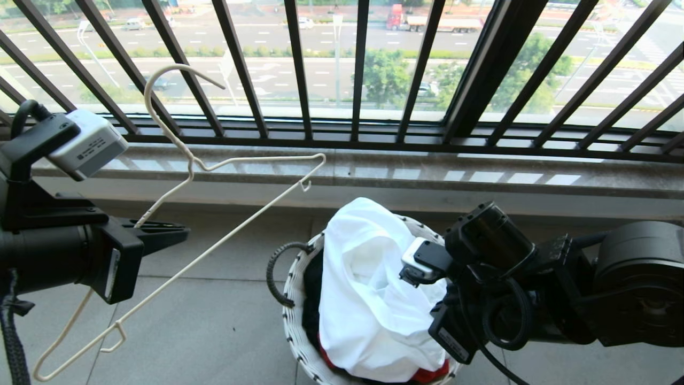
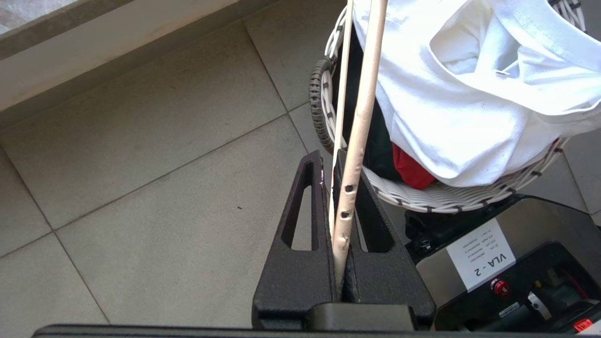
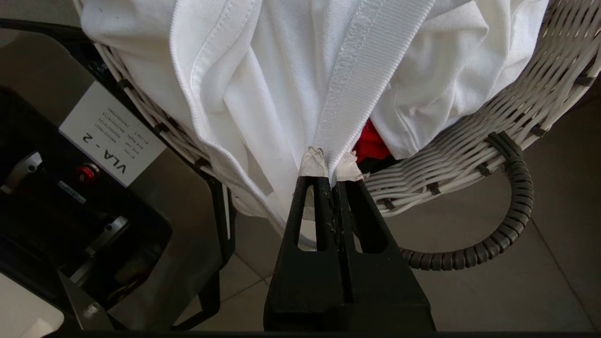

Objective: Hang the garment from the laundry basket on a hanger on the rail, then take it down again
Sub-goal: Pick up clothes from the basket

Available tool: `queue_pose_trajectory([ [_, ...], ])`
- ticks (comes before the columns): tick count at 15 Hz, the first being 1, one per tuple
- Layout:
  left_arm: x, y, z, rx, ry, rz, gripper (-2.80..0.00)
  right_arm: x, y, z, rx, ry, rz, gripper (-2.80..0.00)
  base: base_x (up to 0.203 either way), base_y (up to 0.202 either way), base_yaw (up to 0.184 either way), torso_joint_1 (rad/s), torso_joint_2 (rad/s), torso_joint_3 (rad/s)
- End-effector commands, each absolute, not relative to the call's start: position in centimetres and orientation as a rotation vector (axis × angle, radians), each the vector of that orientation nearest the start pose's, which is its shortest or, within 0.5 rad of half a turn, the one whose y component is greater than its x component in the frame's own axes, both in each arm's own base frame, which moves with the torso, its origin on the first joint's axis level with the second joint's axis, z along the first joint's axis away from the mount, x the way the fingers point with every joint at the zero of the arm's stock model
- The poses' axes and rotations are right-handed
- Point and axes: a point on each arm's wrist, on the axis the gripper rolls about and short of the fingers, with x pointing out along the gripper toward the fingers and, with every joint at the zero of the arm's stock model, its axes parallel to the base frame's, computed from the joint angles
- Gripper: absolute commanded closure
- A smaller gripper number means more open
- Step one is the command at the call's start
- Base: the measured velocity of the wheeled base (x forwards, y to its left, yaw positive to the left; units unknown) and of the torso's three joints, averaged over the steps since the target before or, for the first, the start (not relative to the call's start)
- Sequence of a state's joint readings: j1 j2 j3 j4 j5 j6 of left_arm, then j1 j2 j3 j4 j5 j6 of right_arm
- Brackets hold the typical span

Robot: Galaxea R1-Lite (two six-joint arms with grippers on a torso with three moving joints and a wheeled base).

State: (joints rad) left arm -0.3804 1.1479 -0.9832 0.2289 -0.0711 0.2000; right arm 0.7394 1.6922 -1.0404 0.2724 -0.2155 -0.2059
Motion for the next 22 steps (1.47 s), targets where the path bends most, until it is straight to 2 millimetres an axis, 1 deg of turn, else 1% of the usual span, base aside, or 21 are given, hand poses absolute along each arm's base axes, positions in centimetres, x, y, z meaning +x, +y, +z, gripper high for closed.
queue_pose_trajectory([
  [1,14.5,-6.0,28.0,0.256,0.349,-0.485,0.0,20.3,17.9,17.6,-0.654,0.801,0.587,0.0,0.0,0.0,0.0,0.0,0.0,0.0],
  [4,14.5,-6.0,27.9,0.257,0.352,-0.485,0.0,20.0,17.9,17.5,-0.672,0.815,0.597,0.0,0.0,0.0,0.0,0.0,0.0,0.0],
  [5,14.5,-6.0,27.9,0.257,0.352,-0.485,0.0,19.8,18.2,17.4,-0.68,0.814,0.614,0.0,0.0,0.0,0.0,0.0,0.0,0.0],
  [7,14.5,-6.0,27.9,0.257,0.352,-0.485,0.0,19.9,19.0,16.5,-0.695,0.833,0.636,0.0,0.0,0.0,0.0,0.0,0.0,0.0],
  [8,14.5,-6.0,27.9,0.257,0.353,-0.485,0.0,19.8,19.3,16.4,-0.697,0.832,0.643,-2.8,0.0,0.0,0.0,0.0,0.0,0.0],
  [10,14.4,-5.9,28.0,0.256,0.346,-0.485,0.0,19.7,19.2,16.6,-0.689,0.825,0.643,-2.8,0.0,0.0,0.0,0.0,0.0,0.0],
  [13,13.6,-5.6,28.6,0.252,0.316,-0.481,0.0,18.8,19.2,17.6,-0.666,0.792,0.653,-2.8,0.0,0.0,0.0,0.0,0.0,0.0],
  [15,13.2,-5.4,28.8,0.249,0.298,-0.481,0.0,18.9,19.3,18.1,-0.663,0.772,0.651,-2.8,0.0,0.0,0.0,0.0,0.0,0.0],
  [17,12.9,-5.3,29.0,0.251,0.288,-0.481,0.0,18.5,18.9,19.8,-0.639,0.711,0.638,-2.8,0.0,0.0,0.0,0.0,0.0,0.0],
  [18,12.8,-5.3,29.0,0.252,0.285,-0.481,0.0,18.5,18.8,20.7,-0.629,0.679,0.626,-2.8,0.0,0.0,0.0,0.0,0.0,0.0],
  [19,12.8,-5.3,29.0,0.254,0.286,-0.482,0.0,18.7,18.9,21.3,-0.643,0.656,0.59,-2.8,0.0,0.0,0.0,0.0,0.0,0.0],
  [22,12.5,-5.2,29.1,0.256,0.273,-0.481,0.0,19.5,19.7,21.6,-0.697,0.626,0.557,-2.8,0.0,0.0,0.0,0.0,0.0,0.0],
])
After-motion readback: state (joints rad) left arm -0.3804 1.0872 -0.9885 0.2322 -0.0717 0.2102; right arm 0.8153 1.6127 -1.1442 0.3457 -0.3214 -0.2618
